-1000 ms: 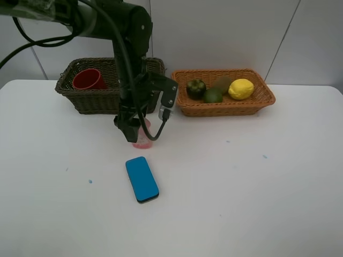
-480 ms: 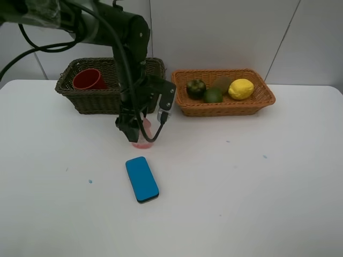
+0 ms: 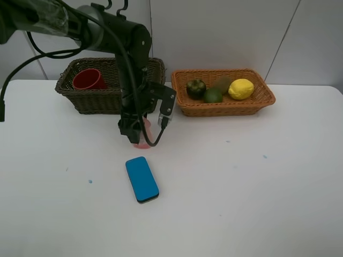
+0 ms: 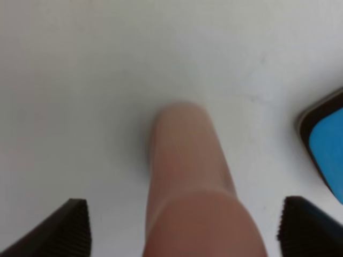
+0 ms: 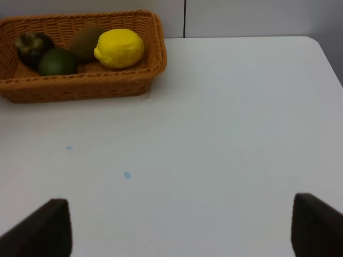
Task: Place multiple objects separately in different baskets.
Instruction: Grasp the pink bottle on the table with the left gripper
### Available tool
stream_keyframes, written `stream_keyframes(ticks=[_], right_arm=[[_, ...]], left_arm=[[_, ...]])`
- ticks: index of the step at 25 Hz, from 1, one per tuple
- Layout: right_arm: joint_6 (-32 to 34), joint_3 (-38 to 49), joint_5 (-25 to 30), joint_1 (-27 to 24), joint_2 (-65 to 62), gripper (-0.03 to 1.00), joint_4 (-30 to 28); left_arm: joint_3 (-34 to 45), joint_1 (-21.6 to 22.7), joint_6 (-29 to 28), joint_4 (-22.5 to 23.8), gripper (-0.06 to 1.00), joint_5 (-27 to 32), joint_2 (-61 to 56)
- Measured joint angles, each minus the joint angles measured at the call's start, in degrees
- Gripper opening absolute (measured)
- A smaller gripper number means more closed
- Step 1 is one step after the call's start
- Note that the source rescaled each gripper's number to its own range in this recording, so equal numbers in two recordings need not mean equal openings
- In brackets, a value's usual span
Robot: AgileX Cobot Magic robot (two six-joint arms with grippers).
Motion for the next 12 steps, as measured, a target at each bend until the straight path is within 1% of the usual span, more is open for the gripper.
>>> stream_keyframes(ticks=[2,4,12], right_arm=[[0.0,0.0,0.0,0.0,0.0,0.87,0.0],[0.0,0.0,0.0,0.0,0.0,0.87,0.0],[0.0,0.0,0.0,0.0,0.0,0.87,0.0]], left_arm=[[0.0,0.0,0.1,0.1,0.39,0.3,0.0],[0.0,0.0,0.1,0.5,0.41,0.6,0.0],[0.0,0.0,0.1,0.9,0.41,0.8,0.0]])
